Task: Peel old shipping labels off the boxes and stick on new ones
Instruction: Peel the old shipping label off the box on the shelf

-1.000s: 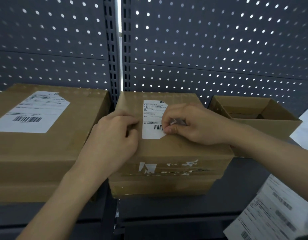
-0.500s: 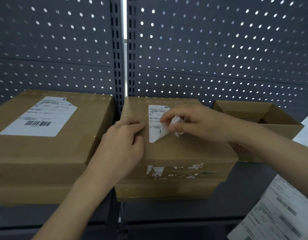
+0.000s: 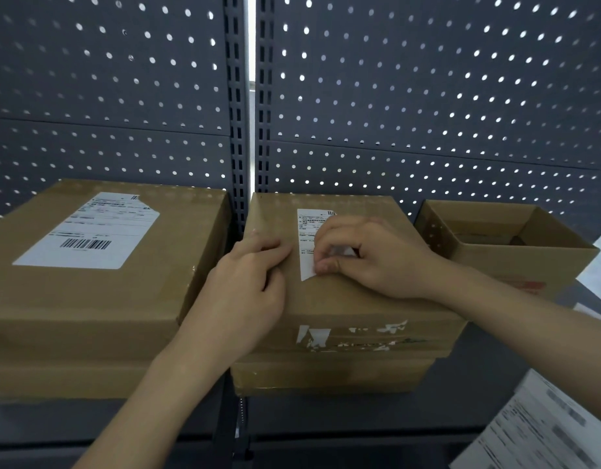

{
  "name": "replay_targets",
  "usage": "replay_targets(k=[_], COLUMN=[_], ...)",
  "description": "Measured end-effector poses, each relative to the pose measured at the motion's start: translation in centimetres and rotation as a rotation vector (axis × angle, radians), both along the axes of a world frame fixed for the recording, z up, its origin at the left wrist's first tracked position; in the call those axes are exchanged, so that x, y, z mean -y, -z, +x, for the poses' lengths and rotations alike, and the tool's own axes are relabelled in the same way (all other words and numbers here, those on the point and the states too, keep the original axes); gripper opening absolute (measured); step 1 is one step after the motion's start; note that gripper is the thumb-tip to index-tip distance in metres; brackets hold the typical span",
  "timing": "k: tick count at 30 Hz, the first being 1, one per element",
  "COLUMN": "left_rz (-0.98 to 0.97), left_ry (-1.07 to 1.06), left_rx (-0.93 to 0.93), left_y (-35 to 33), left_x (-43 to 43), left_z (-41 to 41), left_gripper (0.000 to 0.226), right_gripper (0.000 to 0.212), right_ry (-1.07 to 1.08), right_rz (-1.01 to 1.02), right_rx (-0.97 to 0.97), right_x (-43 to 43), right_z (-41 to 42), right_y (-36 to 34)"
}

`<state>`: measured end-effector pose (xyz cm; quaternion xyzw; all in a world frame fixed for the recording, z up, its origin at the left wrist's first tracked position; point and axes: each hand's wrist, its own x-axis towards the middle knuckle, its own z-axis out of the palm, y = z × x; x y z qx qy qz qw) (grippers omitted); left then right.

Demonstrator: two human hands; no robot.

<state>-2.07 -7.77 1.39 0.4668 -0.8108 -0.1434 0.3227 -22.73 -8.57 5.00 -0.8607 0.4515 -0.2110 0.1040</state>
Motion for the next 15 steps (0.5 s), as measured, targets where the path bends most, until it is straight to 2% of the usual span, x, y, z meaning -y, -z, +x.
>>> replay_targets(k=[7,11,13,15], left_rz=[-0.023,-0.024,-0.032,-0.038], left_ry=[0.021,0.017,0.017,0.022], left_rx=[0.008,0.009,0.017,0.016], left_y=[0.11,0.18,0.22,0.24], left_x=[0.05,0.0,0.03,-0.01], left_z=[0.01,-0.05,-0.06,-0.03], left_gripper=[0.044,0.044,0.044,0.044], right_gripper=[0.013,0.012,0.011,0.009], right_ry=[0.19,0.28,0.278,0.234], right_rz=[0.06,0.006,0.017,0.123], right_rx=[0.092,0.14,0.177,0.249], right_x=[0.08,0.17,0.12,0.06], right_z=[0.82,0.94,0.91,0.71], right_y=[-0.39,-0.34,-0.41,-0.41])
